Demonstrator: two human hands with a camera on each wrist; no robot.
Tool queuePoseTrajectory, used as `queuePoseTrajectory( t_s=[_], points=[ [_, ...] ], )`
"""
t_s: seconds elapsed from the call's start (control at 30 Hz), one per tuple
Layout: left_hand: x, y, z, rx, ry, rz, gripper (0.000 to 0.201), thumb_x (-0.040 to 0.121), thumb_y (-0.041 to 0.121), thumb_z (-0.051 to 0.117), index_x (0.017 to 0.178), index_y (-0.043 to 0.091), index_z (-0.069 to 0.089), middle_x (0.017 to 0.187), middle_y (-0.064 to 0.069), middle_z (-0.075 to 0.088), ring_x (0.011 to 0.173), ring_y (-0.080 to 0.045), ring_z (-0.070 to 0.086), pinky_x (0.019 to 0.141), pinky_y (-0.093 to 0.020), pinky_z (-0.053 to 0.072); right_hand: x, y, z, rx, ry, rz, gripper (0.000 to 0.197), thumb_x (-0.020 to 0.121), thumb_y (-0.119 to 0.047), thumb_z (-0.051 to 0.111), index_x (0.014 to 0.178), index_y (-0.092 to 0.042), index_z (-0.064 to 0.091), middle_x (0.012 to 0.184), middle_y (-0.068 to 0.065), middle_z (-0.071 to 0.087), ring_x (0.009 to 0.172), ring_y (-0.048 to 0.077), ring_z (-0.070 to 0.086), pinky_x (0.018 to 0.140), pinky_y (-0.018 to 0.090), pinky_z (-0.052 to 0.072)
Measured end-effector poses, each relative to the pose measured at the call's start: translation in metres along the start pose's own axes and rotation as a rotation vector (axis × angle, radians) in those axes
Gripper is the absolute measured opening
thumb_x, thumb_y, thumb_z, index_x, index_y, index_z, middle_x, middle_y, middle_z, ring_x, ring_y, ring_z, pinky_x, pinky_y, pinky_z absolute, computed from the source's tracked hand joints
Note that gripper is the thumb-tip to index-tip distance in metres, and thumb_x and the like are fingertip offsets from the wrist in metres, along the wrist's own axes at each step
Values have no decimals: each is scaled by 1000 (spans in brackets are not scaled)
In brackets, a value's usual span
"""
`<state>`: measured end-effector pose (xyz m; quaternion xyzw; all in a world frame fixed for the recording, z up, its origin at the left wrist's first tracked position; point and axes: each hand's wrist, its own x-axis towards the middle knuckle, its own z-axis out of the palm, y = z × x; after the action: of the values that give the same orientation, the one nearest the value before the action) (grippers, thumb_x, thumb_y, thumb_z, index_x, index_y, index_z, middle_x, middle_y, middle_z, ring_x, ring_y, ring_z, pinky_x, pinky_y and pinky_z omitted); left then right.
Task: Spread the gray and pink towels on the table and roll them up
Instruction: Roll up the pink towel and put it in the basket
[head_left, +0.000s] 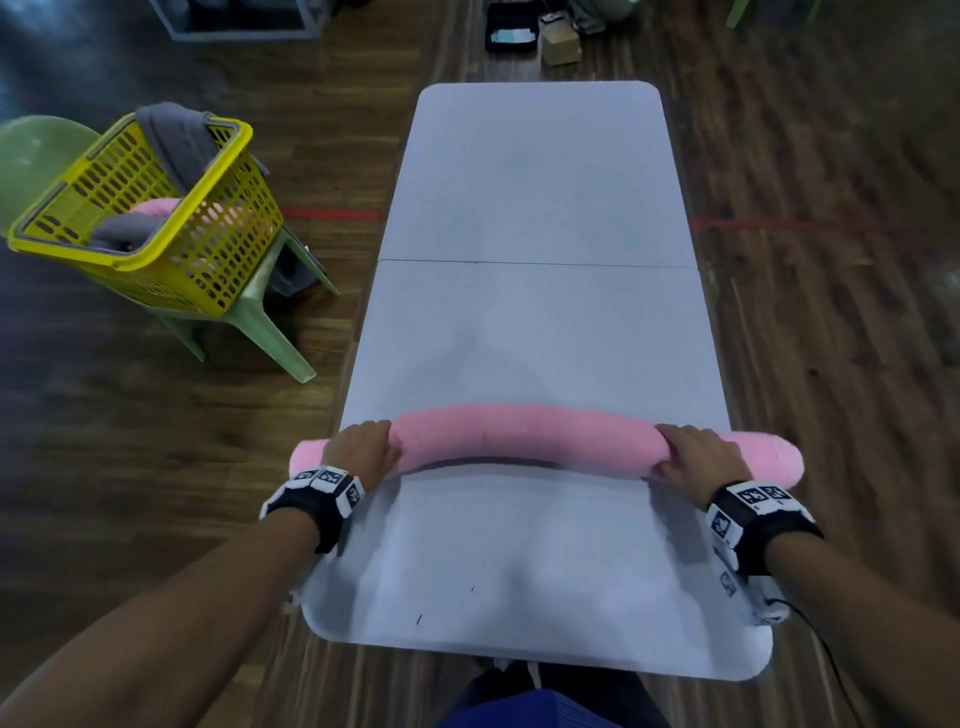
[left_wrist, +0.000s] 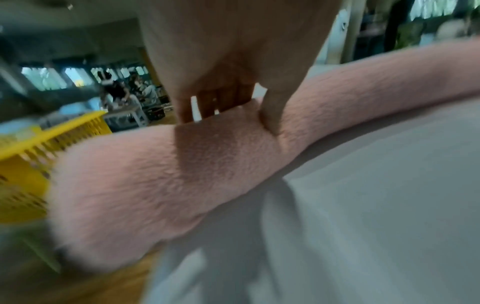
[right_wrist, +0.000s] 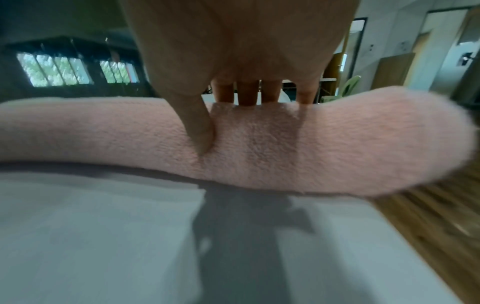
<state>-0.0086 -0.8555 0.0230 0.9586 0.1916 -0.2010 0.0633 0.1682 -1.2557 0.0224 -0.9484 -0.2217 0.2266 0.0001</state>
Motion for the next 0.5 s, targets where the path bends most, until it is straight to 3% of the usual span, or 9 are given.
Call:
queuePoseTrajectory(
  t_s=[0.07,0.17,0.27,0.33,0.4,0.43,0.5],
  points=[
    [-6,26,3,-114,-43,-134,38,93,41,45,109,8,58,107,-13,64,92,-31,60,78,-34,45,-1,-22,0,105,-71,46,50,83,-37,56,129,-18,45,119,12,60,105,32,56,81,36,42],
    [-12,74,9,-264,-109,-195,48,87,50,50,109,9,60,105,-12,64,84,-28,59,69,-30,43,-6,-63,3,246,-181,101,53,85,-49,56,122,-11,47,116,14,60,100,32,57,75,33,39],
    [-20,123,23,-381,-179,-130,55,86,51,53,113,4,58,113,-17,61,100,-35,58,76,-33,41,-10,-106,19,425,-161,202,61,83,-53,57,121,-7,46,118,17,58,104,36,57,79,34,40],
    [-26,147,32,-415,-192,-113,52,89,50,50,109,2,58,111,-18,62,99,-35,59,77,-33,43,-12,-128,29,550,-129,283,65,79,-59,53,119,-8,48,116,17,59,99,35,58,81,33,45],
    [-31,160,35,-446,-190,-135,48,93,48,47,108,3,58,109,-14,64,98,-32,61,79,-33,46,-15,-143,33,669,-95,368,81,70,-71,51,121,-8,47,118,15,55,99,33,58,86,41,49],
    [-34,162,36,-506,-206,-134,46,94,46,45,110,4,58,110,-13,64,99,-31,61,82,-34,47,-16,-148,34,709,-77,404,92,68,-74,54,130,-7,42,124,16,50,107,34,54,92,43,47],
    [-44,160,37,-595,-266,-71,44,96,43,42,121,7,51,113,-14,63,97,-30,61,86,-36,49,-18,-158,34,686,-49,440,117,65,-73,63,147,-5,15,141,19,35,128,35,39,104,47,37]
  ],
)
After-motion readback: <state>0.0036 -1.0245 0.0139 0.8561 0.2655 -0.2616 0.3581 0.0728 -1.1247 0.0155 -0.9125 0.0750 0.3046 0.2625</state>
